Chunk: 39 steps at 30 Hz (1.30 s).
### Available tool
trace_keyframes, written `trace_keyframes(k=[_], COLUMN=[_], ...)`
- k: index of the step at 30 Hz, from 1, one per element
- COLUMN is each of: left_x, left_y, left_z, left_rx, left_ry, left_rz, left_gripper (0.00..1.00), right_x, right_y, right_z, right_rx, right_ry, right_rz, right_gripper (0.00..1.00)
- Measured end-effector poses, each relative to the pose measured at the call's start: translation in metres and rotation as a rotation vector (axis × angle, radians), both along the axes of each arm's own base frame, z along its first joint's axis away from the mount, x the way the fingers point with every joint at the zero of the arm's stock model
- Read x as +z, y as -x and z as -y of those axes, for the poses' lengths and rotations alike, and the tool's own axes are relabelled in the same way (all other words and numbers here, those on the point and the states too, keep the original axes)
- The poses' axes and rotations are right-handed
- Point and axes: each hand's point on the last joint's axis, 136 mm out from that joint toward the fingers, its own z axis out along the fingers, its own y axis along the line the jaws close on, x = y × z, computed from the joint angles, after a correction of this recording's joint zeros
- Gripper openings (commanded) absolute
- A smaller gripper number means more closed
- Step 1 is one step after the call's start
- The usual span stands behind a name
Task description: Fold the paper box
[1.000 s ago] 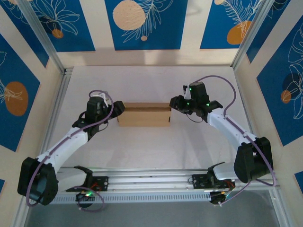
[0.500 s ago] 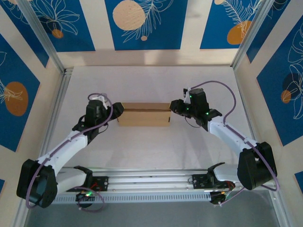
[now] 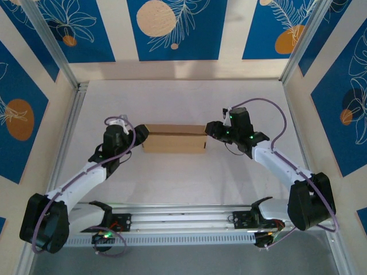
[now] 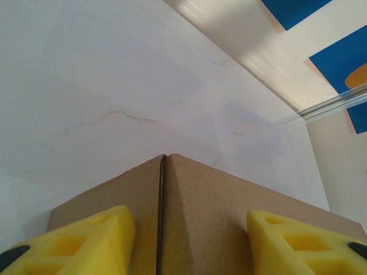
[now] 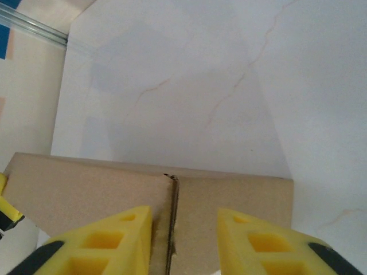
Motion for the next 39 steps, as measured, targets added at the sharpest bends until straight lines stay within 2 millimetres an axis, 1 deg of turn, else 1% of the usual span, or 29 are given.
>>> trace_keyframes(k=[2,6,11,16,25,28,32,34,36,39], left_x=[0.000,-0.002,-0.003,-0.003,-0.002,-0.001,0.000,-0.002,-0.003,-0.002], left_y=[0.000,0.002,0.002,0.002,0.003,0.003,0.003,0.004,0.005,0.007], left_z=[0.000,0.000,0.000,0.000,0.000,0.000,0.000,0.000,-0.001,-0.002], left_rx=[-0.001,-0.003,-0.003,-0.003,-0.003,-0.003,-0.008,-0.009,-0.010,-0.018], left_ry=[-0.003,-0.008,-0.008,-0.013,-0.017,-0.017,-0.027,-0.033,-0.040,-0.063], left_rz=[-0.006,-0.019,-0.022,-0.032,-0.041,-0.043,-0.044,-0.059,-0.068,-0.080], left_gripper=[0.54,0.54,0.54,0.54,0.54,0.55,0.57,0.58,0.60,0.65], right_x=[-0.001,-0.002,-0.001,0.005,0.013,0.013,0.001,-0.001,-0.002,-0.004], right_y=[0.003,0.010,0.014,0.018,0.025,0.026,0.025,0.023,0.020,0.016], right_z=[0.002,0.003,0.004,0.006,-0.005,-0.007,-0.008,-0.009,-0.009,-0.009], right_rx=[0.003,0.019,0.029,0.041,0.098,0.108,0.112,0.120,0.121,0.123], right_ry=[0.004,-0.009,-0.025,-0.068,-0.142,-0.149,-0.140,-0.137,-0.131,-0.133], right_rz=[-0.016,-0.046,-0.064,-0.078,-0.098,-0.104,-0.136,-0.131,-0.122,-0.110], right_gripper=[0.43,0.47,0.47,0.46,0.45,0.39,0.29,0.24,0.20,0.17])
